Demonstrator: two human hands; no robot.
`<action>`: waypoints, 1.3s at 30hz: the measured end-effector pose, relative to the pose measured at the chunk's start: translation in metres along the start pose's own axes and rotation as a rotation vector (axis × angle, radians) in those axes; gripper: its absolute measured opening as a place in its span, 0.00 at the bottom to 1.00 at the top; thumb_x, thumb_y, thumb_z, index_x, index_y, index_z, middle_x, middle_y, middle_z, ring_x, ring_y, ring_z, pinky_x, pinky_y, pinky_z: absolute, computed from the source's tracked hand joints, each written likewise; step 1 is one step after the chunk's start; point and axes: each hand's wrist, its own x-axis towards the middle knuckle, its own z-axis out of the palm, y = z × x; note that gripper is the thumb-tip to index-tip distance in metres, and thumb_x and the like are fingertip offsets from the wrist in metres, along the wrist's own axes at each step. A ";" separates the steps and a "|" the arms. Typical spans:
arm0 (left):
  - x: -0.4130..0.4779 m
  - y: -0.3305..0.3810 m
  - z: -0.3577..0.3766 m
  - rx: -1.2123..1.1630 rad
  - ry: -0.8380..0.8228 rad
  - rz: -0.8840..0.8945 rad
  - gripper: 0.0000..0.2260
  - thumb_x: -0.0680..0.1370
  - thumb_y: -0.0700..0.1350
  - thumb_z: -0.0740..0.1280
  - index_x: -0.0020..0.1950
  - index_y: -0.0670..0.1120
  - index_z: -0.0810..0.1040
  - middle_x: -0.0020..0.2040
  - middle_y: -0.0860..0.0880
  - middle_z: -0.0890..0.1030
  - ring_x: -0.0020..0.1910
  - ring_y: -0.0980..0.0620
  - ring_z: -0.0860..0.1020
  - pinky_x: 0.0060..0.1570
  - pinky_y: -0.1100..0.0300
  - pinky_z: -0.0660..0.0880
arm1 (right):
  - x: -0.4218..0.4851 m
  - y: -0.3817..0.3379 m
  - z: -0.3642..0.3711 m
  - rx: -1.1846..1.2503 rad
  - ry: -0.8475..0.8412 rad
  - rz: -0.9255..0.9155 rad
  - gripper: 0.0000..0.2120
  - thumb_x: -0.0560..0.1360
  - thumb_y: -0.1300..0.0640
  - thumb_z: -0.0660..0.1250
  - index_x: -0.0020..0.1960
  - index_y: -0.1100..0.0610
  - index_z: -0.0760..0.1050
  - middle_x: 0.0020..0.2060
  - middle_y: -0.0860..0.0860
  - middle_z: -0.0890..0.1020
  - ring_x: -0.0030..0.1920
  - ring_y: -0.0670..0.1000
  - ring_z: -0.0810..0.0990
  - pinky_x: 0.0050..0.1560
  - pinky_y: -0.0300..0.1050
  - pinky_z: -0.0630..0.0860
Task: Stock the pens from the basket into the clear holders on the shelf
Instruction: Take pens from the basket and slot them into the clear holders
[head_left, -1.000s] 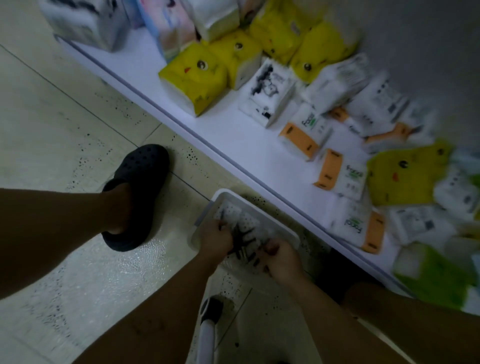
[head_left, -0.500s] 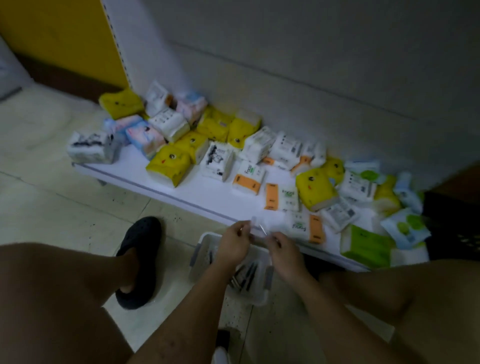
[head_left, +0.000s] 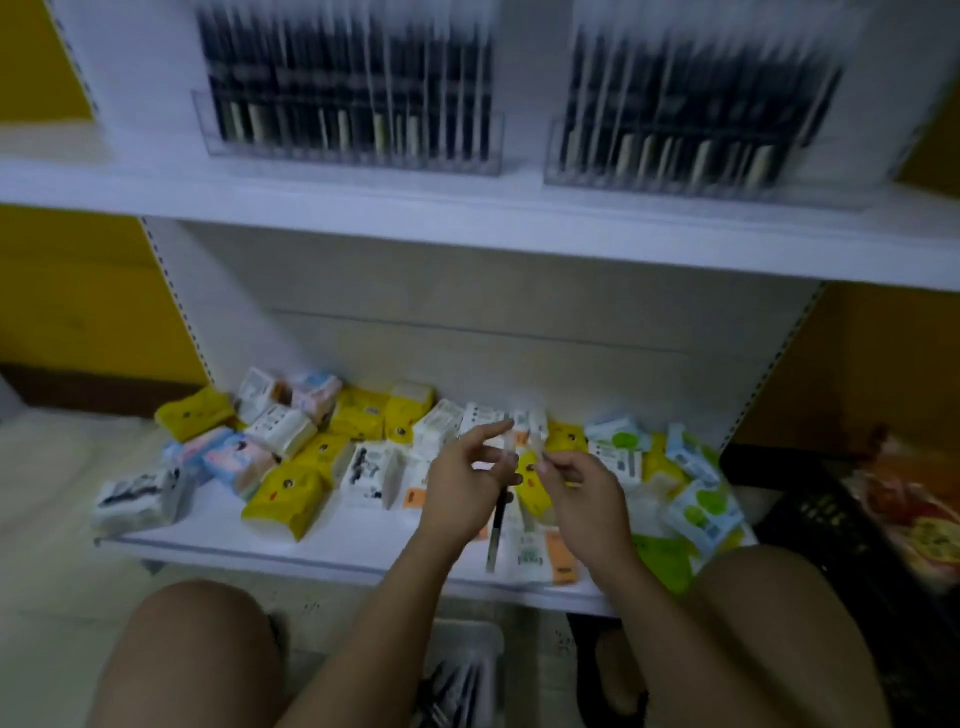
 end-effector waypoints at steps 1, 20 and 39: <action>0.003 0.016 0.006 0.019 -0.026 0.042 0.13 0.78 0.38 0.67 0.61 0.51 0.78 0.44 0.44 0.82 0.40 0.47 0.84 0.44 0.45 0.81 | 0.005 -0.013 -0.011 0.013 0.030 -0.033 0.02 0.76 0.58 0.69 0.46 0.52 0.78 0.44 0.49 0.80 0.43 0.41 0.78 0.44 0.34 0.72; 0.054 0.284 0.119 0.329 -0.146 0.801 0.15 0.73 0.43 0.74 0.57 0.55 0.76 0.43 0.53 0.79 0.41 0.56 0.79 0.44 0.58 0.79 | 0.081 -0.201 -0.229 0.087 0.311 -0.538 0.21 0.78 0.61 0.66 0.65 0.41 0.71 0.40 0.45 0.77 0.40 0.44 0.81 0.40 0.34 0.77; 0.161 0.373 0.188 0.450 0.098 1.013 0.11 0.73 0.45 0.73 0.54 0.45 0.79 0.44 0.49 0.81 0.42 0.55 0.79 0.44 0.66 0.75 | 0.227 -0.237 -0.297 0.103 0.411 -0.549 0.17 0.77 0.63 0.67 0.59 0.44 0.72 0.47 0.45 0.77 0.40 0.48 0.84 0.39 0.58 0.81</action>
